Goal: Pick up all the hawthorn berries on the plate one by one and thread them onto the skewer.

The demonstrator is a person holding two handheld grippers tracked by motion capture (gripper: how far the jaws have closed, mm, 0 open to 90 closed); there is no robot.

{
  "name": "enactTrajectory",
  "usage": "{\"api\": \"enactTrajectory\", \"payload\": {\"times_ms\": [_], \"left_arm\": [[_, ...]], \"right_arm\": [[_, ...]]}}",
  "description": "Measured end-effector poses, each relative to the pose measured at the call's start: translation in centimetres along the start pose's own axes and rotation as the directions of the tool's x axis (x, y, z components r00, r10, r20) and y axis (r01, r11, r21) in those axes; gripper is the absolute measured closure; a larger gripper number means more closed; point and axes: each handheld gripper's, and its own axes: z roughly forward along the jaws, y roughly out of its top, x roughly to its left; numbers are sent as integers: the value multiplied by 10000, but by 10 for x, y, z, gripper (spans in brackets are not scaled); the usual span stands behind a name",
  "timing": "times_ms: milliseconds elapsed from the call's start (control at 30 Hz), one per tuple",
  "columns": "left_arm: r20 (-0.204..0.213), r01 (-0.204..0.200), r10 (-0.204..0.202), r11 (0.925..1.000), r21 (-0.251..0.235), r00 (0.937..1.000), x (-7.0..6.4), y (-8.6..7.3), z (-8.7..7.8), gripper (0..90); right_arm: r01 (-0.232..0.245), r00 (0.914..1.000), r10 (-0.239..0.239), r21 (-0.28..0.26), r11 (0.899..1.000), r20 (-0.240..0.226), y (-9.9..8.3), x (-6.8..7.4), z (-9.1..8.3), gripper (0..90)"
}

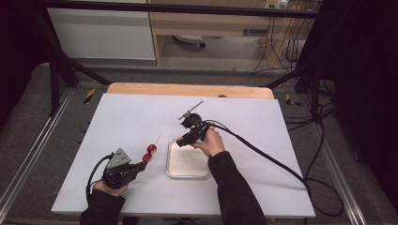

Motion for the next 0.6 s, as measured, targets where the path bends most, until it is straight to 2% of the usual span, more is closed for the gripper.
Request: {"api": "enactTrajectory", "payload": {"times_ms": [67, 133, 200, 267, 367, 400, 433, 567, 600], "left_arm": [[12, 11, -11, 10000, 0, 10000, -2, 0, 1, 881], [38, 40, -40, 10000, -37, 10000, -4, 1, 1, 881], [69, 81, -81, 9999, -68, 9999, -7, 2, 2, 881], [95, 147, -146, 9999, -66, 9998, -11, 2, 3, 881], [100, 223, -222, 9997, -52, 9997, -18, 3, 6, 881], [138, 256, -255, 9997, -59, 9996, -21, 4, 7, 881], [156, 295, -293, 9995, -94, 9994, -24, 4, 7, 881], [222, 508, -503, 9984, -264, 9985, -38, 7, 10, 881], [223, 571, -565, 9980, -288, 9982, -41, 8, 12, 881]], "right_arm": [[-477, 9989, 476, -570, 9972, -25, -9, -1, -11, 616], [-1014, 9948, 1003, -1172, 9879, -151, -19, -2, -20, 616], [-1531, 9881, 1483, -1816, 9714, -399, -30, -2, -28, 616], [-1946, 9807, 1838, -2465, 9494, -662, -42, -3, -35, 616], [-2555, 9665, 2308, -3314, 9082, -1126, -57, -3, -40, 617], [-2746, 9613, 2455, -3600, 8916, -1251, -62, -2, -42, 617], [-2981, 9542, 2623, -3855, 8732, -1437, -67, -2, -43, 617], [-3862, 9220, 3156, -4772, 7894, -2241, -85, -2, -42, 618], [-3955, 9181, 3177, -4978, 7718, -2368, -89, -2, -41, 618]]}}
